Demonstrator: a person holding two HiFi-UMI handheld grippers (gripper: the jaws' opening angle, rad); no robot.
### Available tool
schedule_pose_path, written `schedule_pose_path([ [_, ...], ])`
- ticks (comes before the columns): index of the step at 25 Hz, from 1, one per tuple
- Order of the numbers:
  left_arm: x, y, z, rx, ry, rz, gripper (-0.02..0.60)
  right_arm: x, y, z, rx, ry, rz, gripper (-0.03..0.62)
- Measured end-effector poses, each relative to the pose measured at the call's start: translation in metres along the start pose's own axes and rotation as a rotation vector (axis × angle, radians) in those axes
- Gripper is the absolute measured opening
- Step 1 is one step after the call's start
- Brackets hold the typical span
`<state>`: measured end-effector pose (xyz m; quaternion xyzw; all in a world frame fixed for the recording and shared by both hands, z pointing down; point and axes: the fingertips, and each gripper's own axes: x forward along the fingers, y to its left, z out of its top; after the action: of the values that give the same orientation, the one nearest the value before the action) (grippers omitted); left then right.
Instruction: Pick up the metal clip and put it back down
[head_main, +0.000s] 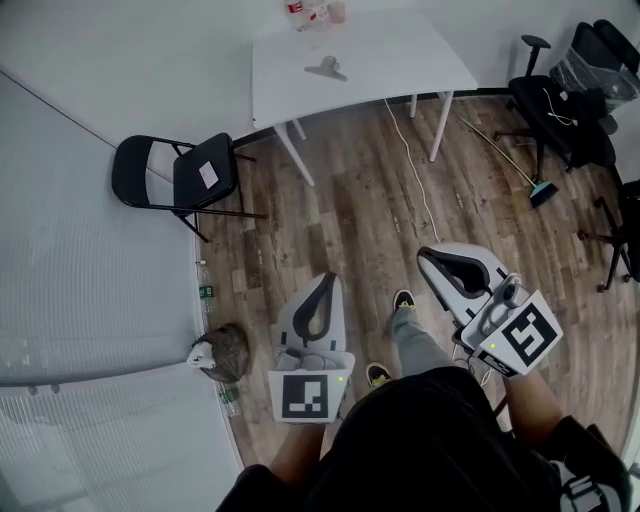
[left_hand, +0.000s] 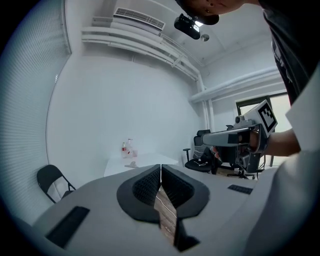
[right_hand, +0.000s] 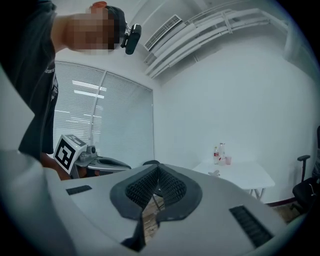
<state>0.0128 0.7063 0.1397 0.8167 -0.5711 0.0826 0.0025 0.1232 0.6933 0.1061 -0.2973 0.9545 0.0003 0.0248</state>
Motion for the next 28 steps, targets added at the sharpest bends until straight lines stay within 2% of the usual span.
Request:
schedule_pose_path([
  [6, 0.09, 0.013, 0.012, 0.028, 0.045, 0.002, 0.022, 0.03, -0.09, 0.002, 0.043, -0.02, -0.008, 0.018],
  [12, 0.144, 0.022, 0.027, 0.051, 0.079, 0.032, 0.023, 0.045, -0.154, 0.001, 0.06, -0.012, -0.035, 0.018],
  [20, 0.176, 0.025, 0.04, 0.083, 0.091, 0.062, 0.023, 0.054, -0.197, 0.0, 0.112, -0.033, -0.042, 0.018],
  [28, 0.182, 0.031, 0.048, 0.119, 0.076, 0.086, 0.023, 0.062, -0.212, 0.0, 0.154, -0.039, -0.037, 0.018],
])
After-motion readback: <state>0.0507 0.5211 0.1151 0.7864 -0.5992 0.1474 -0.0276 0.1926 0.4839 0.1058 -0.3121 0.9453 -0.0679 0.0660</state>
